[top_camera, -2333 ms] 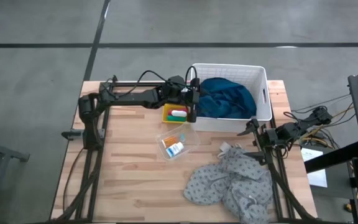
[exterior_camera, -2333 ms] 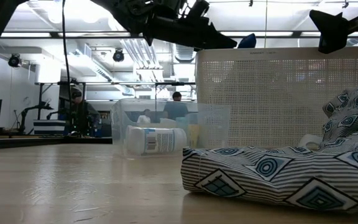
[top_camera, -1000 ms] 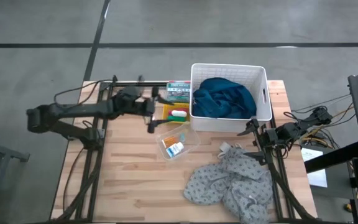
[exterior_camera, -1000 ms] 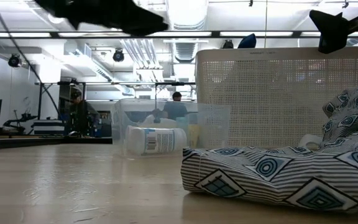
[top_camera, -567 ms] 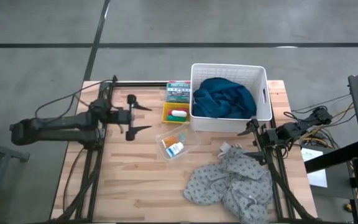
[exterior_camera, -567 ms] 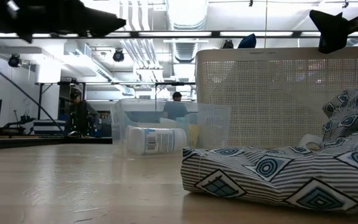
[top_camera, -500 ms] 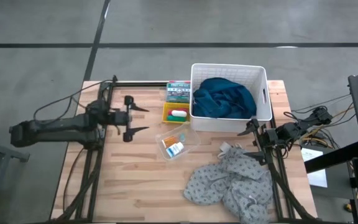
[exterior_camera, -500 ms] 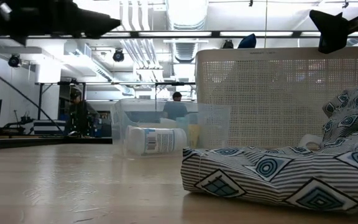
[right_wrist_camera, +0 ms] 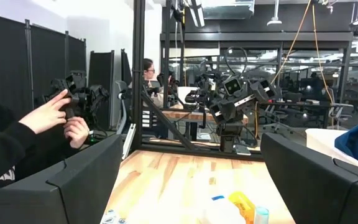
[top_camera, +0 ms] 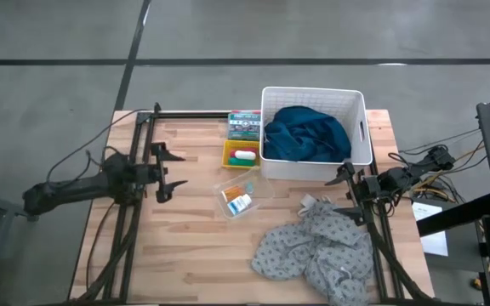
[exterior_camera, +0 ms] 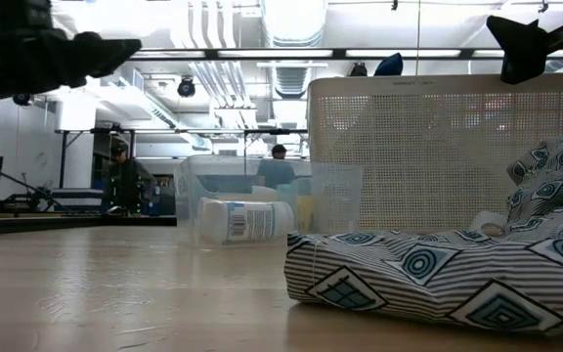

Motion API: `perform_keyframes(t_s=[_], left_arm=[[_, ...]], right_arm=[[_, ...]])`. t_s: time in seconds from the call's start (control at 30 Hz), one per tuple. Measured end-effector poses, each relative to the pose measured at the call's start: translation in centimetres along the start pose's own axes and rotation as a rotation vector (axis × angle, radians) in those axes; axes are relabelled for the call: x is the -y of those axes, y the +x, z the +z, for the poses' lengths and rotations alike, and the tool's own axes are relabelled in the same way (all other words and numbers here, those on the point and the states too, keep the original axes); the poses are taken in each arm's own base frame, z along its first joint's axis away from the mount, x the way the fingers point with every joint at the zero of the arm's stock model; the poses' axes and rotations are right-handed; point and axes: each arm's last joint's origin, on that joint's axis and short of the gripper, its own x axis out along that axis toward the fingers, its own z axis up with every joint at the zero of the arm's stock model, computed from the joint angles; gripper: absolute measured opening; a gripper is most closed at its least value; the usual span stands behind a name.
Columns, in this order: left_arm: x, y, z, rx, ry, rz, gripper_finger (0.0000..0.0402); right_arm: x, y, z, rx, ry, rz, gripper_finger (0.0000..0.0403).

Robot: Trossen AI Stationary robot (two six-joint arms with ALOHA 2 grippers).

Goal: Pick & Place Medicine items
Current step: Put the gray patient gown into the white bin

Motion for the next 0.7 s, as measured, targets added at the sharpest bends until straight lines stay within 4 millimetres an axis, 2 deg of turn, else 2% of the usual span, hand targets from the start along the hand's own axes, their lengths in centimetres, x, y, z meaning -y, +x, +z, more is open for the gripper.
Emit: perform_keyframes(t_s=[0.27,0.7], left_arm=[[0.1,-0.9,0.6,0.056,0.008,0.003,0.032],[0.4,-1.4,0.4,0.032,-0.004,-0.001,0.032]], right_arm=[[0.0,0.0,0.0,0.0,0.0,0.0,0.038],[0.0,0.0,0.0,0.0,0.0,0.0,0.038]])
